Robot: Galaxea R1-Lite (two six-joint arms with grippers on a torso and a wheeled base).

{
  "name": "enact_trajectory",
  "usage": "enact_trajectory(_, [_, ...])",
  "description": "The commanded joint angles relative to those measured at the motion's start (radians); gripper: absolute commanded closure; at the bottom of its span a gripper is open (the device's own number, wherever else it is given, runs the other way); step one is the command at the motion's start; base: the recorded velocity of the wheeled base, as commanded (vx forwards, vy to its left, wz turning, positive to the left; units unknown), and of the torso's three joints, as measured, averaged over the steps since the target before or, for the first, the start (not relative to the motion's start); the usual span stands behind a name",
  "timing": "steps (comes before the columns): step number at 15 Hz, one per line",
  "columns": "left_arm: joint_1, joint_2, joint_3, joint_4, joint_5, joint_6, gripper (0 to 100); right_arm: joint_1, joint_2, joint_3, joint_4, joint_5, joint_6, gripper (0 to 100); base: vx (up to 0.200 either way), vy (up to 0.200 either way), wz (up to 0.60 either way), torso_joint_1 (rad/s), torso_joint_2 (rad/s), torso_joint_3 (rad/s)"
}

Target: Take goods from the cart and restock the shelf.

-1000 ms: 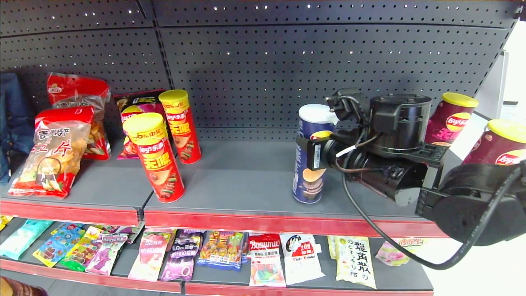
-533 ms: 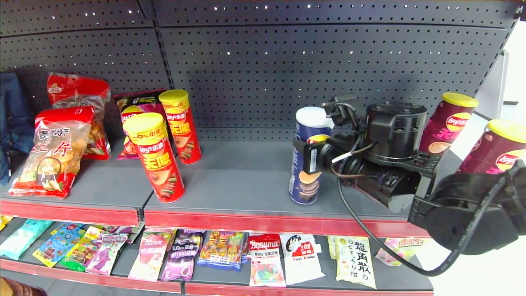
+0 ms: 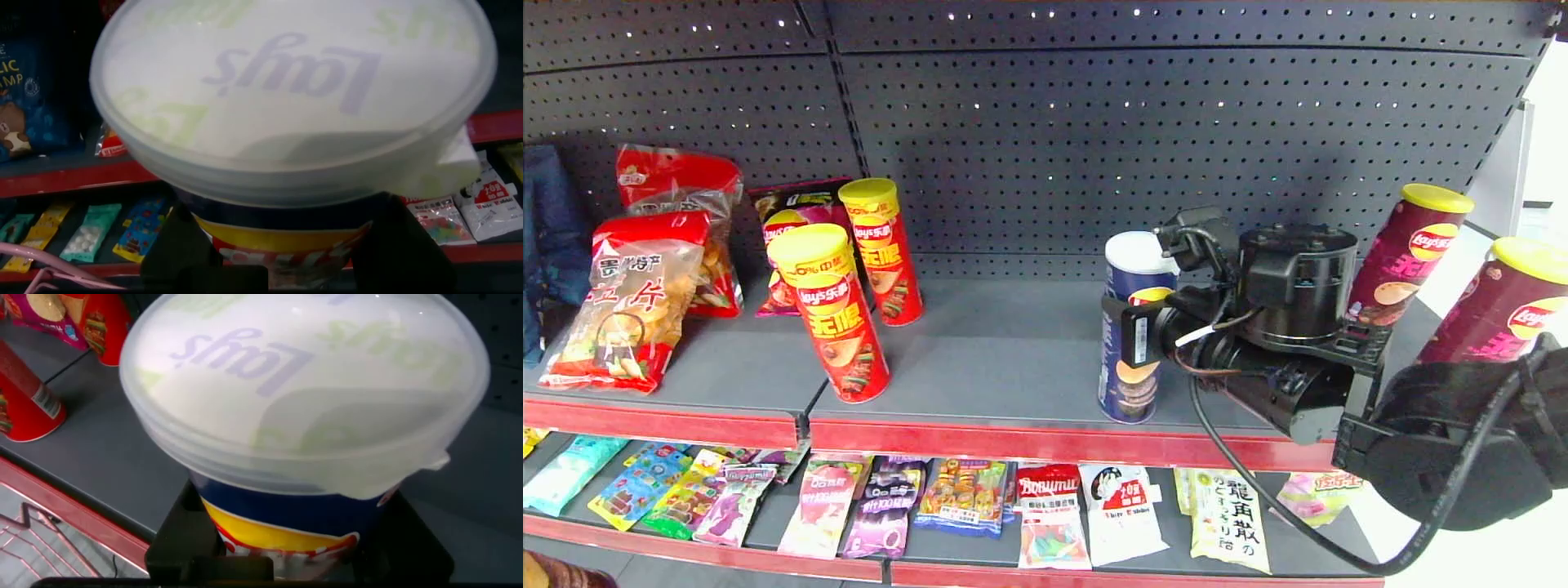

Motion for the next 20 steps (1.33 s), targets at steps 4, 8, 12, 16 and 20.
enact_trajectory(4, [0.001, -0.001, 0.000, 0.001, 0.000, 0.000, 100, 0.007, 0.000, 0.003, 0.001, -0.003, 0.001, 100, 0.000, 0.000, 0.00, 0.000, 0.00, 0.000])
enact_trajectory(8, [0.001, 0.001, 0.000, 0.000, 0.000, 0.000, 100, 0.007, 0.000, 0.003, -0.001, -0.006, 0.006, 100, 0.000, 0.000, 0.00, 0.000, 0.00, 0.000])
enact_trajectory(12, [0.001, 0.001, 0.000, 0.001, 0.000, 0.000, 100, 0.007, -0.013, 0.004, -0.001, -0.026, 0.009, 0, 0.000, 0.000, 0.00, 0.000, 0.00, 0.000])
enact_trajectory(16, [0.001, 0.006, 0.000, 0.000, -0.003, 0.000, 100, 0.019, -0.066, 0.070, -0.001, -0.029, 0.007, 0, 0.000, 0.000, 0.00, 0.000, 0.00, 0.000])
enact_trajectory(20, [0.001, 0.004, -0.001, 0.000, -0.005, 0.000, 100, 0.045, -0.206, 0.210, -0.001, -0.030, 0.013, 0, 0.000, 0.000, 0.00, 0.000, 0.00, 0.000])
